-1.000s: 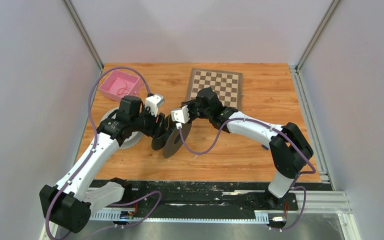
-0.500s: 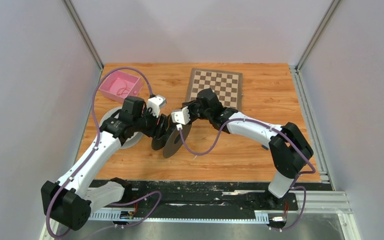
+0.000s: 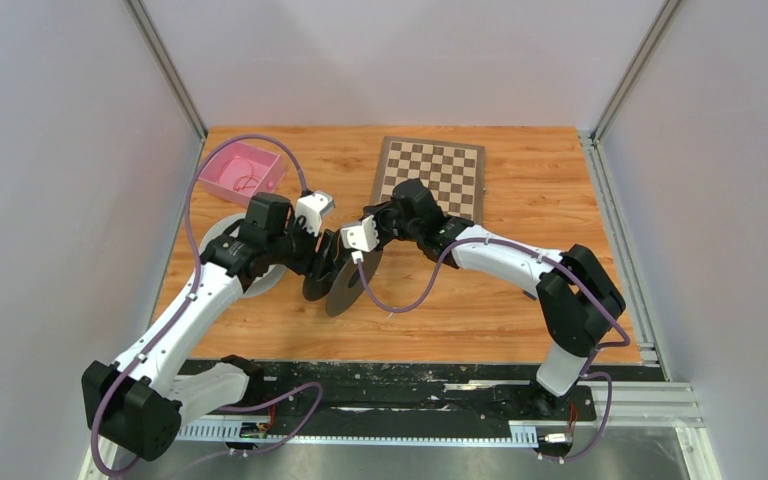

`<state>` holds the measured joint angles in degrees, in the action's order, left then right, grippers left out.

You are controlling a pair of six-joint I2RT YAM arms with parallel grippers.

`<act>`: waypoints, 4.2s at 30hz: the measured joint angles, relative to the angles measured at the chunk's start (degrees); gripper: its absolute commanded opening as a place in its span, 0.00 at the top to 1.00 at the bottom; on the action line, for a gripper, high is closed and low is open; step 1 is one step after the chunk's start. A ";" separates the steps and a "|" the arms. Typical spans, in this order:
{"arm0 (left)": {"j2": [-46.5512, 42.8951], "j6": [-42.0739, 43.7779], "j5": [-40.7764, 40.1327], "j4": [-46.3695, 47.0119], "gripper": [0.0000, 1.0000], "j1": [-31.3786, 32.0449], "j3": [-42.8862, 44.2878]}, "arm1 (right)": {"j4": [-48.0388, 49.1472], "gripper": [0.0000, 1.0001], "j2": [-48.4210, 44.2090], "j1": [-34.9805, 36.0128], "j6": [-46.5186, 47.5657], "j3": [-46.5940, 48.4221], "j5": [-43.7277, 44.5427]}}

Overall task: Wrap the cables
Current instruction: Pick up the cable reel from the center of the board.

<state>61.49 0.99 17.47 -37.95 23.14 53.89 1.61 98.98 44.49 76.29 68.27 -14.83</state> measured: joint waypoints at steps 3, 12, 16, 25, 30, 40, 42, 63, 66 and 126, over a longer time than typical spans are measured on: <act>0.00 0.00 -0.02 -0.02 0.35 0.09 0.00 | 0.00 1.00 0.00 0.00 0.15 0.00 0.02; 0.00 -0.24 -0.02 -0.26 0.33 0.09 0.09 | 0.28 1.00 0.00 0.09 0.35 -0.46 0.28; 0.00 -0.39 0.00 -0.98 0.31 0.09 0.90 | 0.46 1.00 0.00 0.11 0.35 -0.79 0.35; -0.76 -0.48 0.42 -1.05 0.29 0.09 2.99 | 0.81 1.00 0.00 0.13 0.35 -0.85 0.37; -0.79 -0.48 0.44 -1.60 0.32 0.09 3.19 | 0.83 1.00 0.00 0.33 0.33 -0.85 0.42; -0.74 -0.37 0.44 -2.64 0.34 0.15 3.19 | 0.83 1.00 -0.02 0.46 0.31 -0.85 0.39; -0.74 -0.28 0.35 -2.69 0.34 0.44 3.19 | 0.83 1.00 -0.02 0.46 0.33 -0.85 0.39; 0.24 1.09 -3.72 -2.54 0.49 2.67 1.11 | 0.83 1.00 -0.02 0.46 0.22 -0.85 0.39; 0.33 1.33 -4.74 -2.54 0.53 2.78 0.70 | 0.83 1.00 -0.02 0.46 0.07 -0.85 0.39; -16.15 -11.74 -12.96 -12.02 1.00 4.26 19.74 | 19.10 0.35 -23.43 -14.84 -50.31 -23.23 -22.14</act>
<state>45.34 -10.74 4.51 -49.98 27.40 73.63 20.71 75.55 29.65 25.98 45.04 -36.97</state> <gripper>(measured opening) 0.031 0.671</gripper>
